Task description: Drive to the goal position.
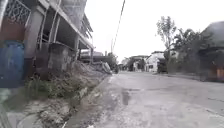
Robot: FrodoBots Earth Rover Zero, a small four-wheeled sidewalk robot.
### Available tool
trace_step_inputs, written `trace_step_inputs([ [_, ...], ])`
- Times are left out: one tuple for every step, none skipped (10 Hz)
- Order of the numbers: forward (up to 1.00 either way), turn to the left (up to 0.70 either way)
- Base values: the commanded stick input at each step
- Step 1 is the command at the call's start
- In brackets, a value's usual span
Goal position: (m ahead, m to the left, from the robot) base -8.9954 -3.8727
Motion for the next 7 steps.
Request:
trace_step_inputs([
  [0.05, -0.10],
  [0.05, -0.10],
  [0.06, -0.11],
  [0.06, -0.11],
  [0.05, -0.10],
  [0.06, -0.12],
  [0.06, -0.12],
])
